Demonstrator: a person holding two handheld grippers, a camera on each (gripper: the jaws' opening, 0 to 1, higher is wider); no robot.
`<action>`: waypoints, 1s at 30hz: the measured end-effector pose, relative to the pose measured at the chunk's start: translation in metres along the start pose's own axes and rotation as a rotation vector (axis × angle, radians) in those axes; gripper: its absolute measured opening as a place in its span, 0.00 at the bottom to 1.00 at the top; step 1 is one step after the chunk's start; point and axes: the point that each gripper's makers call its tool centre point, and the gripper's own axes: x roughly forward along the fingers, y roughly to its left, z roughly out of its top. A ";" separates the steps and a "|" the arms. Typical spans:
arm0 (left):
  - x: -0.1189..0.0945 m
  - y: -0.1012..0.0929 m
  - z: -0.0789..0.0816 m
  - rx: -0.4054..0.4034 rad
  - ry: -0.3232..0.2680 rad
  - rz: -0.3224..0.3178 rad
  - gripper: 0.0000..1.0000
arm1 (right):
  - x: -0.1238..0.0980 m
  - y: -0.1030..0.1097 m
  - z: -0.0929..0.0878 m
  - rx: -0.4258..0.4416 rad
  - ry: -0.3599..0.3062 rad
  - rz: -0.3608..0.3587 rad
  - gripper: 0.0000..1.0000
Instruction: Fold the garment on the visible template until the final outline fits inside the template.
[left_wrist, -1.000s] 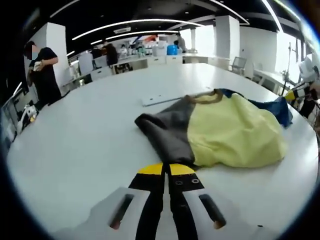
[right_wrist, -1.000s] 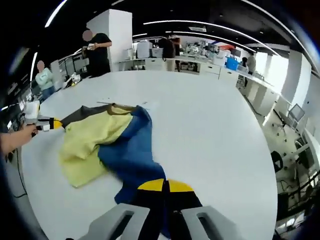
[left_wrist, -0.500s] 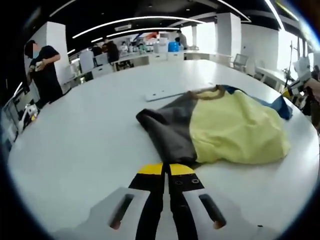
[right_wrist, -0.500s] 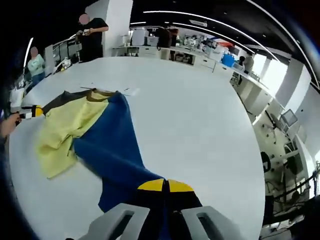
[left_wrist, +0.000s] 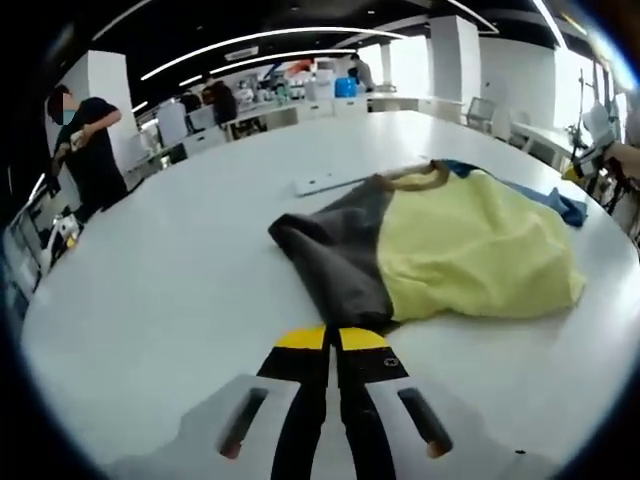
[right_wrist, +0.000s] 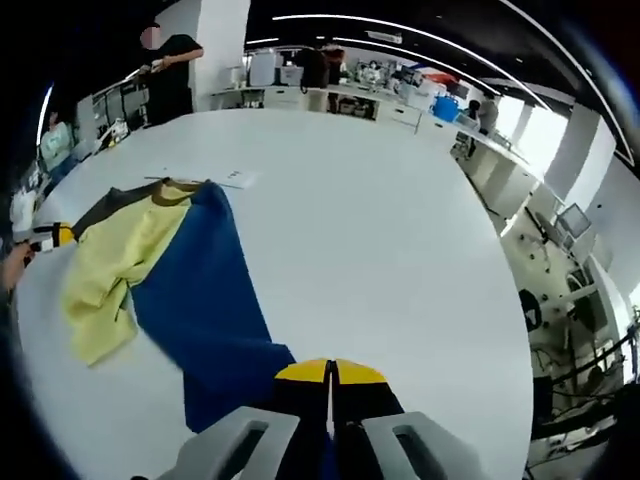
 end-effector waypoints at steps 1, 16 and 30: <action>0.000 0.000 0.001 -0.010 -0.004 0.002 0.00 | -0.001 0.003 0.001 -0.004 -0.003 0.008 0.00; -0.003 -0.002 0.001 -0.015 -0.004 -0.002 0.00 | -0.009 0.027 -0.029 0.011 0.055 0.024 0.50; -0.004 -0.002 -0.002 -0.012 0.004 -0.003 0.00 | -0.020 0.017 -0.061 0.064 0.096 0.009 0.47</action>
